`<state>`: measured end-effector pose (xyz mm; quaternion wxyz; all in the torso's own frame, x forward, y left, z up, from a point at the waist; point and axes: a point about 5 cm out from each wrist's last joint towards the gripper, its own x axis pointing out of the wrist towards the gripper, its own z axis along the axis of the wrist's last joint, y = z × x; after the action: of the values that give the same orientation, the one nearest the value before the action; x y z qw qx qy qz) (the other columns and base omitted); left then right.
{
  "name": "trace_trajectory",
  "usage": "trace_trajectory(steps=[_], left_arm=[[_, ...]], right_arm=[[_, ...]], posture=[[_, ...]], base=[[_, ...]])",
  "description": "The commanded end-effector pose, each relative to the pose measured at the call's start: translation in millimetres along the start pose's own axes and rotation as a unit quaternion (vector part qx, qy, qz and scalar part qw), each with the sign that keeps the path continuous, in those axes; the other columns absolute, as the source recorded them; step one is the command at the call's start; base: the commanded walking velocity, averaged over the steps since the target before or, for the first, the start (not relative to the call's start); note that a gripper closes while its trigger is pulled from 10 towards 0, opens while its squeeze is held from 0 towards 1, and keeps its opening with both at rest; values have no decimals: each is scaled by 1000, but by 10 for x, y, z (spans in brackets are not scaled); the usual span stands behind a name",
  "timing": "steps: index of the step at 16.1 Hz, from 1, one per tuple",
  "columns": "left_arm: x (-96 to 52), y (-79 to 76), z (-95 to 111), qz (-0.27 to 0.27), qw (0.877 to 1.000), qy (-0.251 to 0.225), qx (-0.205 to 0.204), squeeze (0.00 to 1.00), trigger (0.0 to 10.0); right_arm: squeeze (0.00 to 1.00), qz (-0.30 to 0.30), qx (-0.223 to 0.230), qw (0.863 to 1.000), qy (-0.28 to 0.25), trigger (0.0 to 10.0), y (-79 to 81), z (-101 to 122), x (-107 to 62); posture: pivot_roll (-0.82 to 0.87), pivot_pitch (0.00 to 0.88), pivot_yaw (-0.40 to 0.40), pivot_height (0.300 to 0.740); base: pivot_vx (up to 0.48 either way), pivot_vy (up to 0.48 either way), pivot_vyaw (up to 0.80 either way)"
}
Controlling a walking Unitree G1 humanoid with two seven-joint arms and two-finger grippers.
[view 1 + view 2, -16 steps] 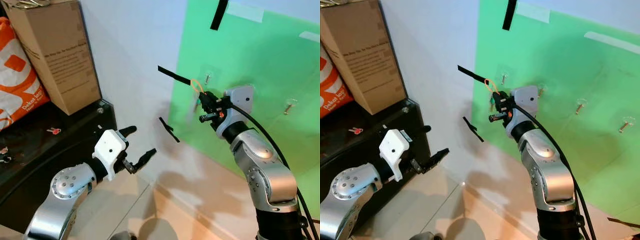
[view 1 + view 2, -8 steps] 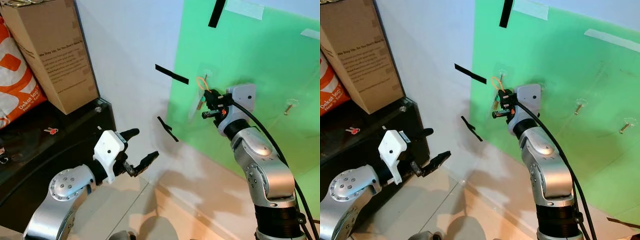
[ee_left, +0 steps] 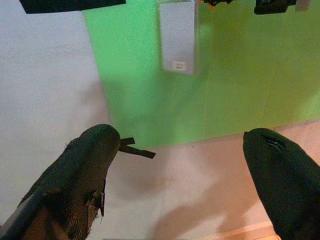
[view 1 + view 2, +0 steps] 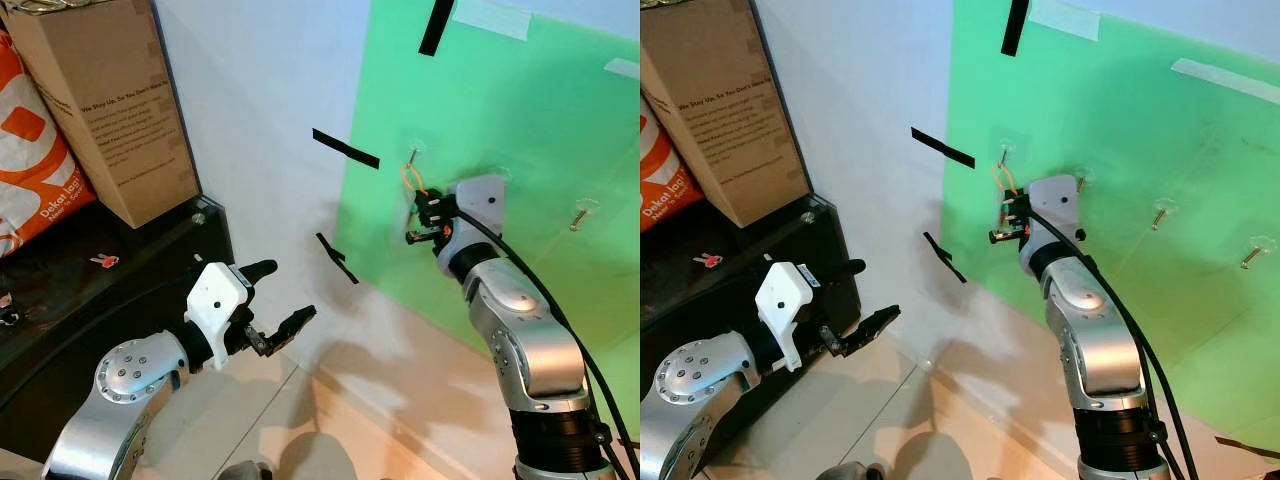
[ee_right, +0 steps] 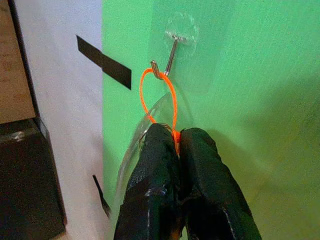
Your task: Hang keys on a hook
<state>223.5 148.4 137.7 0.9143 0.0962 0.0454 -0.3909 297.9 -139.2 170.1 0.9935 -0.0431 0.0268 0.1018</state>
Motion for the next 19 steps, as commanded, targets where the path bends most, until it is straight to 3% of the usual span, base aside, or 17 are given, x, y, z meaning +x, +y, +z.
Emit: trace_trajectory(steps=[1,5,8,9,15,17,19], left_arm=[[0,-11,43,-7,1000,-3,4,0,10000],[3,-3,50,-4,1000,-4,5,0,10000],[31,24,134,5,999,-30,-8,0,10000],[47,31,158,6,999,-37,-9,0,10000],[65,55,187,14,999,-46,-11,0,10000],[64,63,190,19,999,-47,-13,0,10000],[72,95,149,42,998,-39,-5,0,10000]], right_arm=[[0,-8,-9,1000,13,10000,-14,-8,31],[0,-5,-4,1000,16,10000,-17,-32,28],[0,-2,12,1000,14,10000,-3,-23,26],[1000,-16,7,1000,17,10000,-35,-35,28],[1000,16,53,998,23,10000,3,-96,-21],[1000,14,51,998,26,10000,-4,-124,-38],[1000,16,20,999,47,10000,-16,-253,-99]], posture=[[3,0,-43,740],[3,0,-43,740],[1,0,-40,740],[0,0,-39,740],[5,0,-49,740],[4,0,-49,740],[-21,0,-38,740]], base=[[0,0,0],[0,0,0],[0,0,0],[0,0,0],[0,0,0],[0,0,0],[0,0,0]])
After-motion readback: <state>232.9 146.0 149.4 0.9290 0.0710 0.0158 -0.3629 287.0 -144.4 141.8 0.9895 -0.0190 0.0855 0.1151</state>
